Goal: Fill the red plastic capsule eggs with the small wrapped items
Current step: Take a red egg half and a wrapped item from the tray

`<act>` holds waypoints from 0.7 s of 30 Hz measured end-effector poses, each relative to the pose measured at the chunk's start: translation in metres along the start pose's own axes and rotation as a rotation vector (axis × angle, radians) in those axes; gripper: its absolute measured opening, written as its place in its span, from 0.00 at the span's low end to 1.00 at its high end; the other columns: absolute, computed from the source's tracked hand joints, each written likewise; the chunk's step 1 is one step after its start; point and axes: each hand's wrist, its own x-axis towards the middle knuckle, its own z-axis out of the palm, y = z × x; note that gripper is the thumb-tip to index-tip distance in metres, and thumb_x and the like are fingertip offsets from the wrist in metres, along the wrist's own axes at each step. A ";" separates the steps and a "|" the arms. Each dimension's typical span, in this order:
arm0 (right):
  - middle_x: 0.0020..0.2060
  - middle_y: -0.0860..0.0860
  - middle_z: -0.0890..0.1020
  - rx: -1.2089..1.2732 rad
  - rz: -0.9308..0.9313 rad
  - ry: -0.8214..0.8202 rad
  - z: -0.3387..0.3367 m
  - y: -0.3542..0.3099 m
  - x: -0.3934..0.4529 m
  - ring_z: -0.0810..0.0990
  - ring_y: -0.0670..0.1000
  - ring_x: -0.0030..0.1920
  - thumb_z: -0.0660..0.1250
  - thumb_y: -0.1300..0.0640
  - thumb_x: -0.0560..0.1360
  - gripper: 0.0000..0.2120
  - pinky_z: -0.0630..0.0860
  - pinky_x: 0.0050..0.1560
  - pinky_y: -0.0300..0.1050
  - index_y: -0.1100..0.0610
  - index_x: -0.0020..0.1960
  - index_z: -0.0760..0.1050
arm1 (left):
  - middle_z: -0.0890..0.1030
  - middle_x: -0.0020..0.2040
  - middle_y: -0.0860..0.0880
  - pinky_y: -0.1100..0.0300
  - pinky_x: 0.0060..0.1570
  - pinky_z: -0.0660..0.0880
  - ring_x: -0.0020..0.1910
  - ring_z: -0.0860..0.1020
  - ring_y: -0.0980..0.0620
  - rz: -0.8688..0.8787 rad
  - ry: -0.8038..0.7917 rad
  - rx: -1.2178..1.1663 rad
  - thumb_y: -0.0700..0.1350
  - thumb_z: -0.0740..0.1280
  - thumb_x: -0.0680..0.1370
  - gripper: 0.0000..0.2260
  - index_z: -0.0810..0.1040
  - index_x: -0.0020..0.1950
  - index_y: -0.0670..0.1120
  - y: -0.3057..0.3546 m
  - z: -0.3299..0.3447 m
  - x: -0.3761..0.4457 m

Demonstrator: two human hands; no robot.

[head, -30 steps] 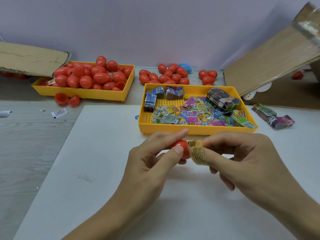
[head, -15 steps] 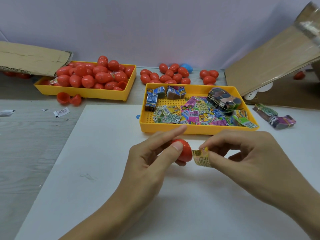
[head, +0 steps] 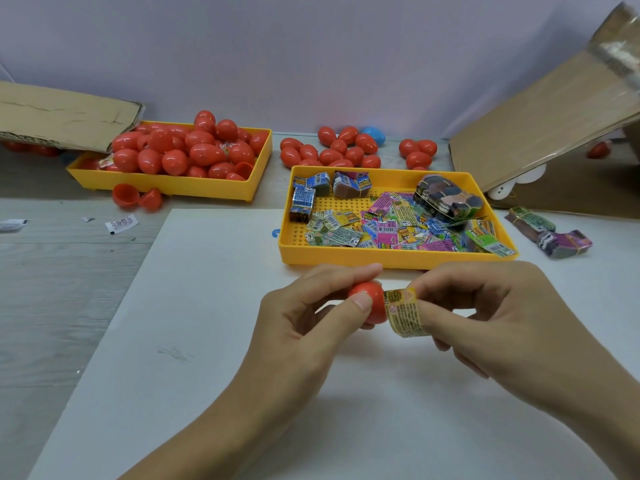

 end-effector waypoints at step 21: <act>0.38 0.44 0.80 -0.301 -0.289 0.096 0.001 -0.005 -0.005 0.80 0.50 0.39 0.74 0.56 0.69 0.07 0.71 0.24 0.45 0.49 0.47 0.83 | 0.82 0.51 0.46 0.62 0.50 0.78 0.50 0.83 0.49 0.100 0.017 0.033 0.43 0.75 0.70 0.17 0.84 0.59 0.48 -0.002 0.001 0.000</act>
